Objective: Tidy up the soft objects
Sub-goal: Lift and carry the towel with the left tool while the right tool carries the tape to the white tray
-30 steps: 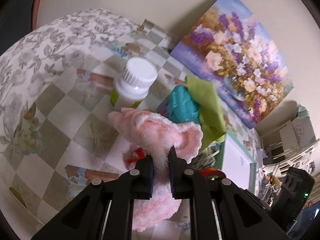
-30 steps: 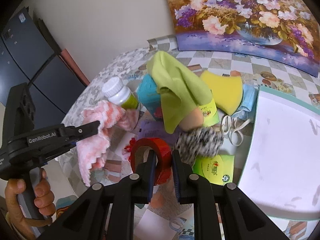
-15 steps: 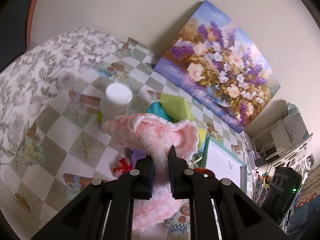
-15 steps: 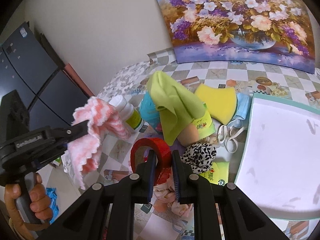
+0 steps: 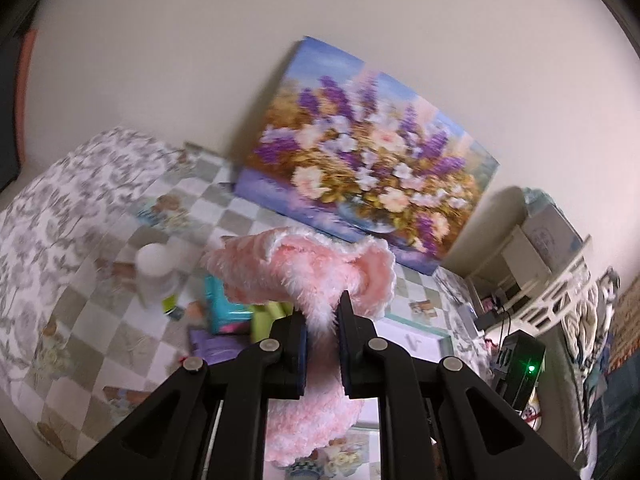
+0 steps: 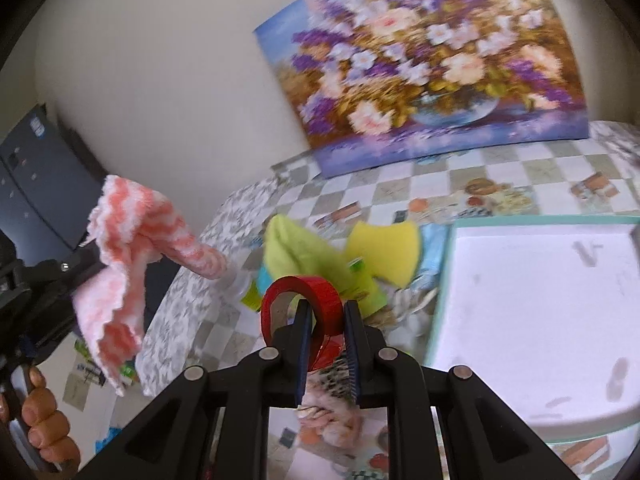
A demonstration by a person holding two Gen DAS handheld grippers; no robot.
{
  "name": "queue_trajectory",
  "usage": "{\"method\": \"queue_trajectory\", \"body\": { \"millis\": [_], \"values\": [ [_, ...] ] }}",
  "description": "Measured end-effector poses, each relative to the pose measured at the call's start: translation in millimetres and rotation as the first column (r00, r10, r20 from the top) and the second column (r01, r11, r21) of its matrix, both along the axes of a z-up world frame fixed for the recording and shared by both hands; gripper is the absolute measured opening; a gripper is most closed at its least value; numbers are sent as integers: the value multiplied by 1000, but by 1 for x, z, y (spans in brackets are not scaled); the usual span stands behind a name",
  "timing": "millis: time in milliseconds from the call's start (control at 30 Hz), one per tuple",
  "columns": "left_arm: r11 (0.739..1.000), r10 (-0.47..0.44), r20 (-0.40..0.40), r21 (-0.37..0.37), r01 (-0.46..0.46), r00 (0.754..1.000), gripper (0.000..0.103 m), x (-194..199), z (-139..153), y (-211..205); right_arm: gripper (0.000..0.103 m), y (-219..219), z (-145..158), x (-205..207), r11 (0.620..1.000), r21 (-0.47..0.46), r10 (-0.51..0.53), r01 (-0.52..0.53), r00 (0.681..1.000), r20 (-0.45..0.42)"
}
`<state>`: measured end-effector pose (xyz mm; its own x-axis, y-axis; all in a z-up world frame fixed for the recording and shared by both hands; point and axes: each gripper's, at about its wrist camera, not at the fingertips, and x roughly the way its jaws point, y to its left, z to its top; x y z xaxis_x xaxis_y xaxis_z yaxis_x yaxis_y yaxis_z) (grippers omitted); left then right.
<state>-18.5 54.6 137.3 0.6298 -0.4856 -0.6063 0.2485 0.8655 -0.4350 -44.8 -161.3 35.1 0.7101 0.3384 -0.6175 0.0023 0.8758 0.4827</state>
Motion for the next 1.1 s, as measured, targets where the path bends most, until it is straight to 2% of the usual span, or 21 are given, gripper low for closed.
{"method": "queue_trajectory", "body": {
  "millis": [233, 433, 633, 833, 900, 1100],
  "values": [
    [997, -69, 4, 13, 69, 998, 13, 4, 1, -55, 17, -42, 7, -10, 994, 0, -113, 113, 994, 8],
    [987, -149, -19, 54, 150, 989, 13, 12, -14, -112, 17, -90, 12, -22, 959, -48, -280, 280, 960, 3],
    [974, -201, -38, 98, 204, 979, 13, 12, -32, -159, 17, -137, 9, -36, 884, -118, -459, 453, 888, -27],
    [955, -247, -90, 146, 258, 965, 13, 12, -67, -199, 17, -178, -2, -50, 800, -168, -592, 576, 803, -68],
    [949, -258, -106, 158, 272, 960, 13, 13, -81, -208, 17, -191, -10, -53, 776, -172, -628, 607, 770, -113],
    [921, -300, -167, 205, 331, 939, 13, 15, -122, -233, 17, -213, -40, -59, 743, -199, -670, 639, 702, -242]
  ]
}}
